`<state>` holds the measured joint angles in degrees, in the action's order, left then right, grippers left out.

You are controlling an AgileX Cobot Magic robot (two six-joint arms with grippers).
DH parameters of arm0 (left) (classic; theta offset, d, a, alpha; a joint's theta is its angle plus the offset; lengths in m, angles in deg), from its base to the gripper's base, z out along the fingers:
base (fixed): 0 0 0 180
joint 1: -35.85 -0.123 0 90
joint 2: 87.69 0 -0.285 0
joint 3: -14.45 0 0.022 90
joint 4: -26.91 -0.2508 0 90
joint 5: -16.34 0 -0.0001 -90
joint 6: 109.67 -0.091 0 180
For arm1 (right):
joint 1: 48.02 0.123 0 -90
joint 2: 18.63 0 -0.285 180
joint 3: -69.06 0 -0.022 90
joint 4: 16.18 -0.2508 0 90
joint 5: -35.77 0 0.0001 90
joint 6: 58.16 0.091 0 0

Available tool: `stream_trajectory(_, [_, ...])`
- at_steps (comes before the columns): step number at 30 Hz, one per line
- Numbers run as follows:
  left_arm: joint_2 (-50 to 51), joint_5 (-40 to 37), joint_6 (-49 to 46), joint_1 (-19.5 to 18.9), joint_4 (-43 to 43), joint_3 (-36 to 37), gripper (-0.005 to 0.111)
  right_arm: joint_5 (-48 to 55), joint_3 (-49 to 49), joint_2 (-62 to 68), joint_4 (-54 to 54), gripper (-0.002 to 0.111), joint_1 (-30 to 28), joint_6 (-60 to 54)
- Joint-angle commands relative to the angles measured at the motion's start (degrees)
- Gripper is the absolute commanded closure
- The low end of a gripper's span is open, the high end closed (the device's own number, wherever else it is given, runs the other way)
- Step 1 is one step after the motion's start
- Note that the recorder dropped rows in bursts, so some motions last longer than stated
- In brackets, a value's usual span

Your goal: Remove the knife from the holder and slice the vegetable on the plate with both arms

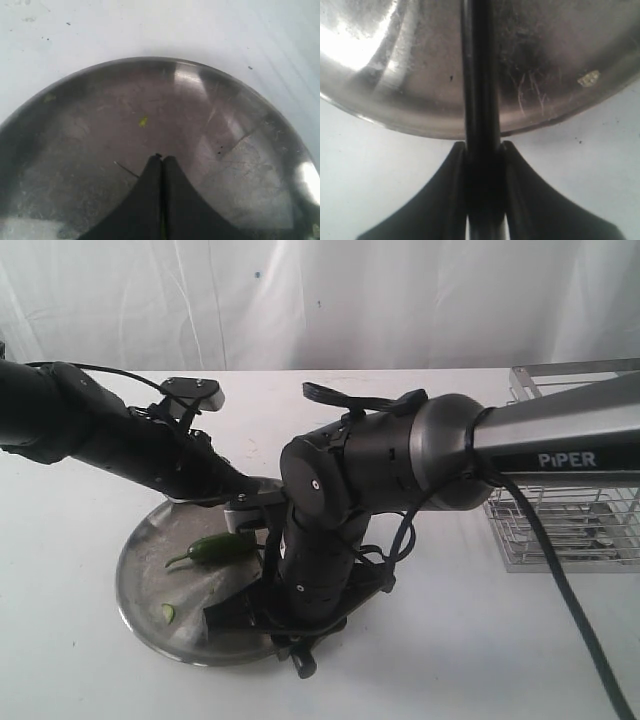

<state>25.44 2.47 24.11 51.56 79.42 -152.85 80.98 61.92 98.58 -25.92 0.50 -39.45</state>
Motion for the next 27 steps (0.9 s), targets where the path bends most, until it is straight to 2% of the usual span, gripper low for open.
stream_trajectory(1, [1.2,-0.6,-2.2,-0.1,1.0,-0.3,0.107,-0.4,0.1,-0.1,0.2,0.108,-0.1,-0.6])
stream_trajectory(12, [9.8,-0.5,-3.6,-0.1,1.0,-0.3,0.107,-0.6,0.0,-0.1,1.1,0.108,-0.1,-0.6])
stream_trajectory(19, [10.4,-0.9,-3.6,-0.1,1.0,-0.3,0.107,2.3,-0.2,1.0,3.1,0.108,-0.1,-0.7])
stream_trajectory(27, [10.1,-0.9,-3.6,-0.1,1.0,-0.3,0.107,7.4,-0.2,1.1,1.5,0.108,-0.7,-7.0])
